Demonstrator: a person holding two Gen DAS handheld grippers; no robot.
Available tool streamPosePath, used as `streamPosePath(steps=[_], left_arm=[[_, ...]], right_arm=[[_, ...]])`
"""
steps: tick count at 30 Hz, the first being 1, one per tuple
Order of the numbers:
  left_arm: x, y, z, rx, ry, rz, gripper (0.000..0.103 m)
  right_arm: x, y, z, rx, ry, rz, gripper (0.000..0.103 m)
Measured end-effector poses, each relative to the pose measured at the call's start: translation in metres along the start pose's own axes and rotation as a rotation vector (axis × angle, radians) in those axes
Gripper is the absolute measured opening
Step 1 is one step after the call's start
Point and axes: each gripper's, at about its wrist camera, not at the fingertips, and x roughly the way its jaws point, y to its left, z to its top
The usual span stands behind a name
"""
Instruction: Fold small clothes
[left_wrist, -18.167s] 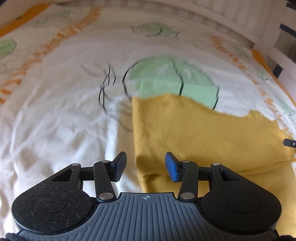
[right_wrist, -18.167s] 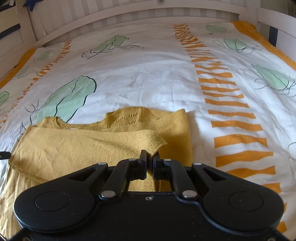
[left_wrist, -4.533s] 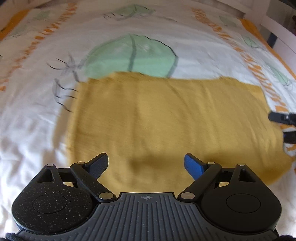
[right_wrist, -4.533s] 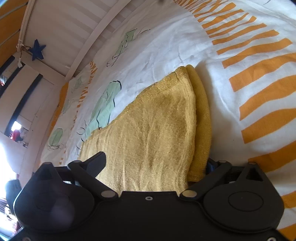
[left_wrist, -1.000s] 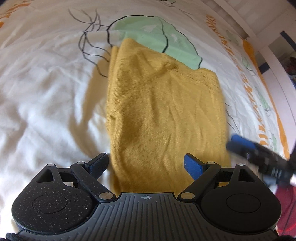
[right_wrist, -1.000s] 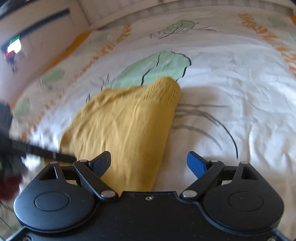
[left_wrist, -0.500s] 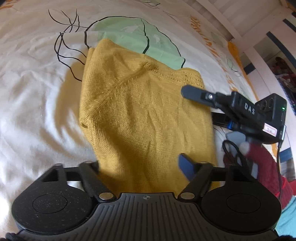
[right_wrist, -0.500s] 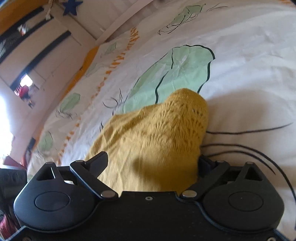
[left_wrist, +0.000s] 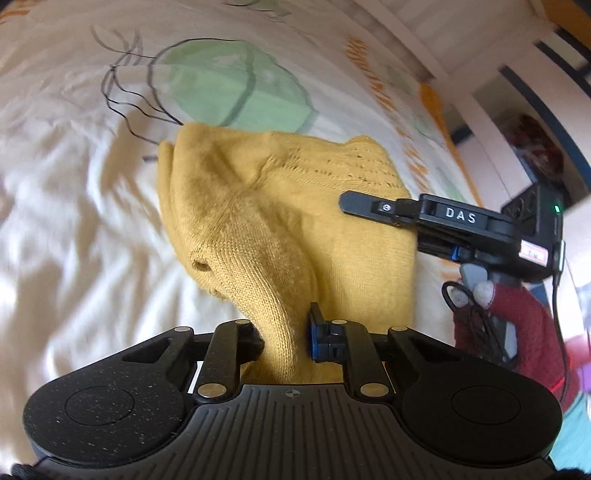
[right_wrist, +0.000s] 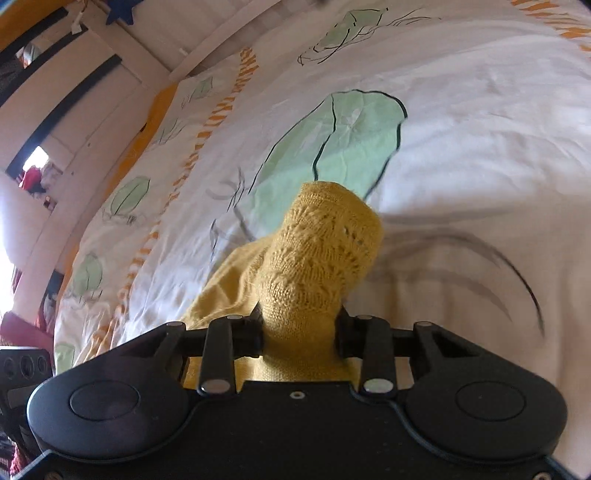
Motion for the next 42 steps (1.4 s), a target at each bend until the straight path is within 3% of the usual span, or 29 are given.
streamPosePath(steps=[8, 11, 14, 16, 18, 24, 26, 28, 32, 37, 42], left_arm=[[-0.039, -0.042, -0.1, 0.053, 0.019, -0.057, 0.017], [-0.032, -0.048, -0.139, 0.076, 0.037, -0.004, 0.018], [-0.02, -0.046, -0.169, 0.112, 0.053, 0.126, 0.02], [-0.022, -0.042, -0.182, 0.114, 0.023, 0.137, 0.023], [-0.027, -0.04, -0.186, 0.096, 0.01, 0.145, 0.023], [-0.048, -0.044, -0.207, 0.116, -0.034, 0.21, 0.026], [-0.06, -0.052, -0.212, 0.129, -0.075, 0.229, 0.026], [-0.075, -0.062, -0.218, 0.173, -0.128, 0.249, 0.026], [-0.096, -0.085, -0.219, 0.262, -0.219, 0.255, 0.029], [-0.101, -0.097, -0.197, 0.256, -0.349, 0.273, 0.063], [-0.075, -0.087, -0.162, 0.192, -0.381, 0.353, 0.067]], right_arm=[[-0.075, 0.003, -0.079, -0.003, 0.046, 0.021, 0.045], [-0.09, -0.005, -0.103, -0.013, 0.024, -0.043, 0.047], [-0.099, -0.019, -0.122, -0.011, -0.033, -0.173, 0.049], [-0.106, -0.033, -0.13, 0.024, -0.074, -0.211, 0.05], [-0.11, -0.044, -0.134, 0.058, -0.103, -0.217, 0.056], [-0.127, -0.037, -0.147, 0.002, -0.186, -0.248, 0.058], [-0.135, -0.031, -0.153, -0.032, -0.222, -0.266, 0.061], [-0.14, -0.027, -0.156, -0.057, -0.256, -0.272, 0.074], [-0.14, -0.012, -0.163, -0.133, -0.288, -0.303, 0.077], [-0.132, 0.001, -0.174, -0.201, -0.299, -0.321, 0.089], [-0.125, 0.004, -0.183, -0.224, -0.291, -0.342, 0.098]])
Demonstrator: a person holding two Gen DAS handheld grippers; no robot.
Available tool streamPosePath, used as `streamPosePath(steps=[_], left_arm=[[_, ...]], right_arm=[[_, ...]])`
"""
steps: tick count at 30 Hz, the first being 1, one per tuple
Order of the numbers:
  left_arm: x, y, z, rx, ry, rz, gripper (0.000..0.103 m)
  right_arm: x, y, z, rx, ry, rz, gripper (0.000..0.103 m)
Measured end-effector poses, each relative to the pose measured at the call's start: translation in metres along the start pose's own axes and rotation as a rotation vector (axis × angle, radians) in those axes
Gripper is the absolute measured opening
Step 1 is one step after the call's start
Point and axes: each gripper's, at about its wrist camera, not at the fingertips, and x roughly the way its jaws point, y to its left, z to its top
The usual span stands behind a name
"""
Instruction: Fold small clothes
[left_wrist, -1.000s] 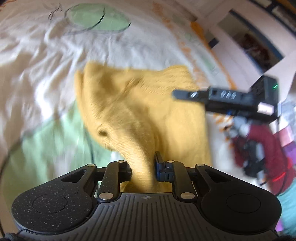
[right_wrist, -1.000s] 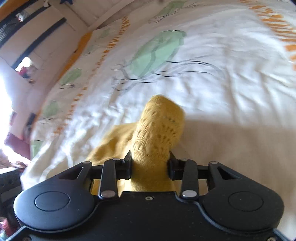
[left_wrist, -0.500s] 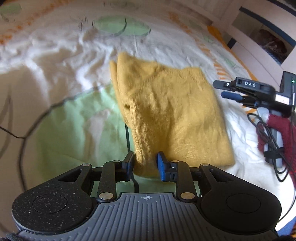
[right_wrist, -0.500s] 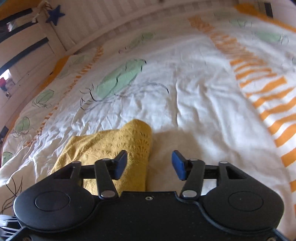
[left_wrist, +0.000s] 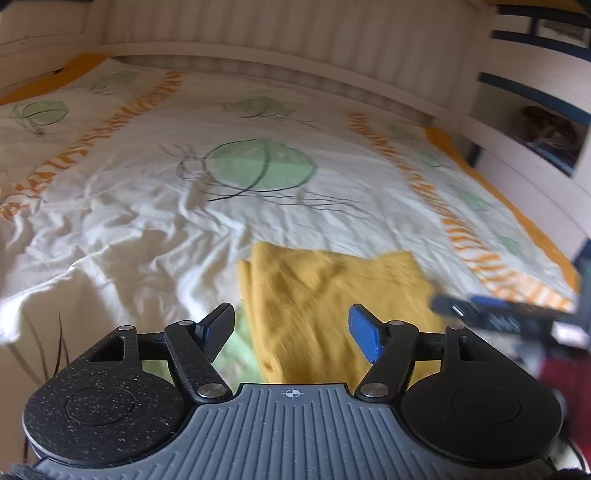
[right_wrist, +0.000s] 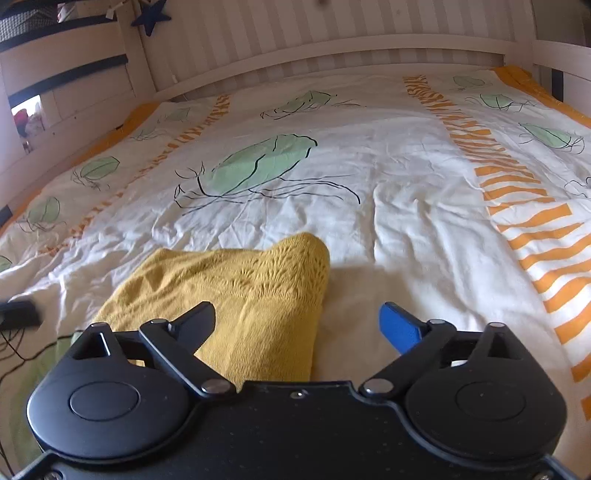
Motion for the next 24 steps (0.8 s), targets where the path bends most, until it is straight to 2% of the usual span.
streamPosePath(steps=[2, 5, 8, 10, 11, 14, 21, 23, 24], left_arm=[[0.021, 0.003, 0.004, -0.022, 0.014, 0.017, 0.067], [0.05, 0.007, 0.008, -0.054, 0.045, 0.044, 0.067], [0.075, 0.012, 0.005, -0.046, 0.064, 0.127, 0.066], [0.092, 0.018, 0.001, -0.042, 0.125, 0.203, 0.068], [0.098, 0.024, -0.003, -0.054, 0.149, 0.207, 0.069], [0.096, 0.033, -0.009, -0.091, 0.129, 0.177, 0.072], [0.064, 0.029, -0.011, -0.085, 0.097, 0.165, 0.072], [0.052, 0.022, -0.011, -0.058, 0.084, 0.163, 0.074], [0.046, 0.017, -0.011, -0.047, 0.074, 0.163, 0.081]], right_arm=[[0.001, 0.001, -0.003, -0.012, 0.005, -0.011, 0.103], [0.002, 0.002, -0.005, -0.024, 0.009, -0.018, 0.103], [0.004, 0.001, -0.006, -0.028, 0.019, -0.035, 0.103], [0.012, -0.002, -0.009, -0.033, 0.067, -0.094, 0.103], [0.017, -0.005, -0.012, -0.03, 0.098, -0.116, 0.103], [0.025, -0.018, -0.018, 0.048, 0.134, -0.109, 0.102], [0.015, -0.013, -0.014, 0.023, 0.098, -0.117, 0.103], [0.008, -0.009, -0.011, 0.006, 0.071, -0.142, 0.103], [0.005, -0.007, -0.01, 0.002, 0.059, -0.154, 0.103]])
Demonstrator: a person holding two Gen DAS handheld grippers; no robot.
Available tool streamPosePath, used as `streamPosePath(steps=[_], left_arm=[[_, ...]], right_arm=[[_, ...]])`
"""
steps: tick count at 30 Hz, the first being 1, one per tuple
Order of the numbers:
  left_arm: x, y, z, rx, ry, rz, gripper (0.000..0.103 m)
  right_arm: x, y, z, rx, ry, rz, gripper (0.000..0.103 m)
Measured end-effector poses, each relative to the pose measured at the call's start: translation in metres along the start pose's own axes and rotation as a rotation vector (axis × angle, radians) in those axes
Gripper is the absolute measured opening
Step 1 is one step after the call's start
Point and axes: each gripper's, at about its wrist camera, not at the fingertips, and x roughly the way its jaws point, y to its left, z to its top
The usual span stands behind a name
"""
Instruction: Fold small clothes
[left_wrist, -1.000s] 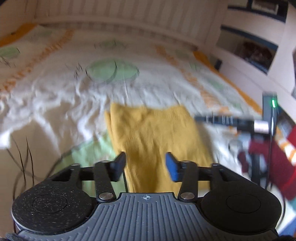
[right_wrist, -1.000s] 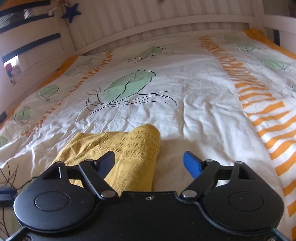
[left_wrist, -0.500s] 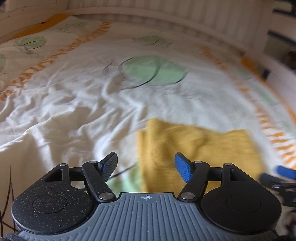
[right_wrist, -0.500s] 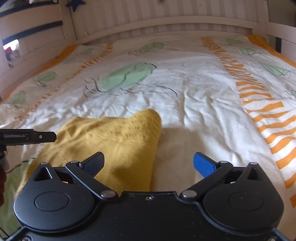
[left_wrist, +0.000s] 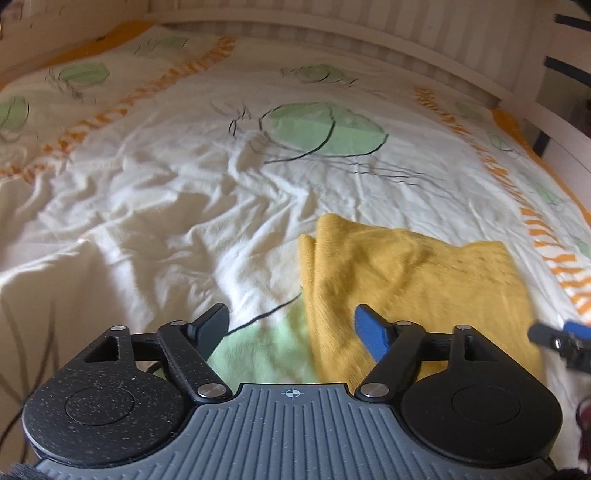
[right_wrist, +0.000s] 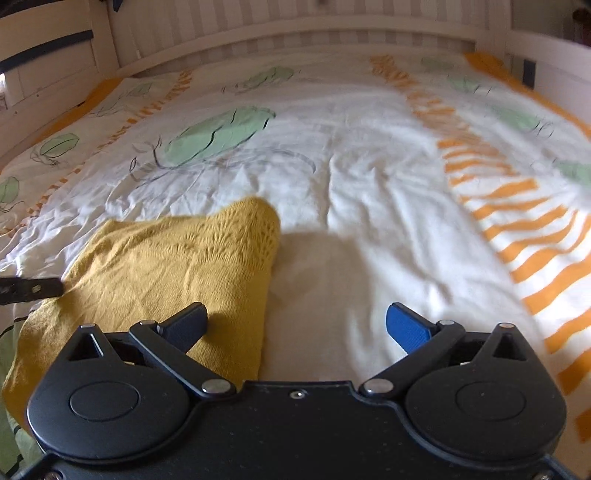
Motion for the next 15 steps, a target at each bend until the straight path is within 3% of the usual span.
streamPosePath(steps=[3, 8, 15], left_arm=[[-0.027, -0.005, -0.007, 0.013, -0.046, -0.01, 0.101], [-0.058, -0.019, -0.015, 0.06, -0.091, 0.004, 0.102], [-0.08, -0.034, -0.037, 0.082, -0.036, -0.038, 0.102]], right_arm=[[-0.018, 0.001, 0.002, 0.043, -0.04, 0.0, 0.103], [-0.057, 0.007, -0.003, 0.116, -0.058, 0.049, 0.103], [-0.092, 0.018, -0.017, 0.074, -0.004, 0.041, 0.103]])
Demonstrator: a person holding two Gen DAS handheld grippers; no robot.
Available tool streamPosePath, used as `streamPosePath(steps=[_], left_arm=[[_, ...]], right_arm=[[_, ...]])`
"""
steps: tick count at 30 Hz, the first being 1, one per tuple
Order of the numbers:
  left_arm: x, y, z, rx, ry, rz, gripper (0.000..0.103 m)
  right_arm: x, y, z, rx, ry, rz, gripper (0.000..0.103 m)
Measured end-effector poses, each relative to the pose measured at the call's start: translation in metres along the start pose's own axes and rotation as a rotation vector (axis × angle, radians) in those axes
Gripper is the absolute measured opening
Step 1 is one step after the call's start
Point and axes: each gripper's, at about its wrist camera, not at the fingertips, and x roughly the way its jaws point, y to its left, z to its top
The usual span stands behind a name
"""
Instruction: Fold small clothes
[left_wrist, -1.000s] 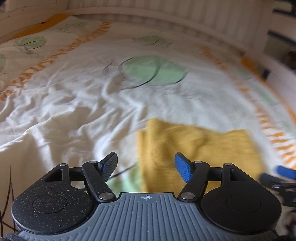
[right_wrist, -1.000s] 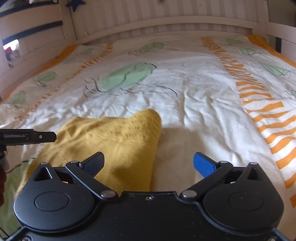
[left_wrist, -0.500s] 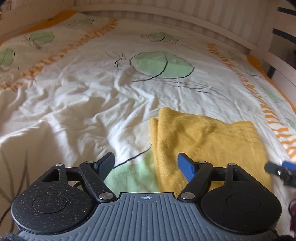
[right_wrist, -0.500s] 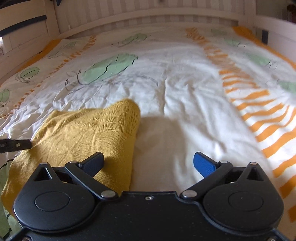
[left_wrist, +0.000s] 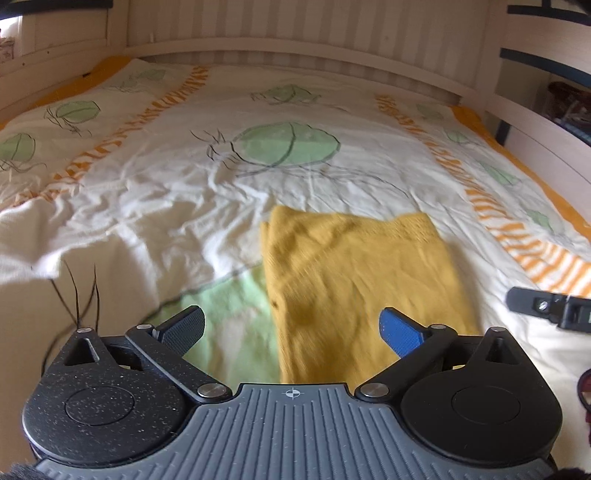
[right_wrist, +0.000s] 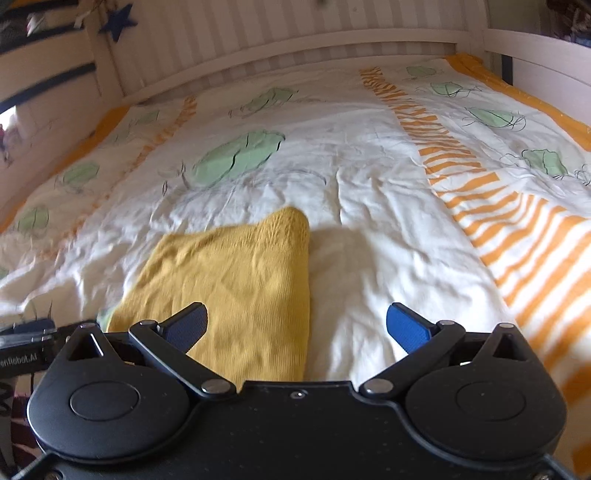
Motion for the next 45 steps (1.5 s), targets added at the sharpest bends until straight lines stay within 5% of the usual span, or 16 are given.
streamPosePath(steps=[5, 11, 24, 45], left_arm=[[-0.007, -0.01, -0.018, 0.018, 0.058, -0.016, 0.102], [-0.008, -0.019, -0.033, 0.058, 0.125, 0.048, 0.101], [-0.017, -0.015, -0.033, 0.033, 0.148, 0.148, 0.101], [-0.016, -0.013, -0.031, 0.004, 0.182, 0.123, 0.101]], right_arm=[[-0.012, 0.003, -0.018, -0.041, 0.057, -0.006, 0.103], [-0.028, 0.012, -0.036, -0.107, 0.074, -0.011, 0.103], [-0.028, 0.019, -0.038, -0.087, 0.11, -0.078, 0.102], [-0.016, 0.026, -0.043, -0.135, 0.156, -0.059, 0.102]])
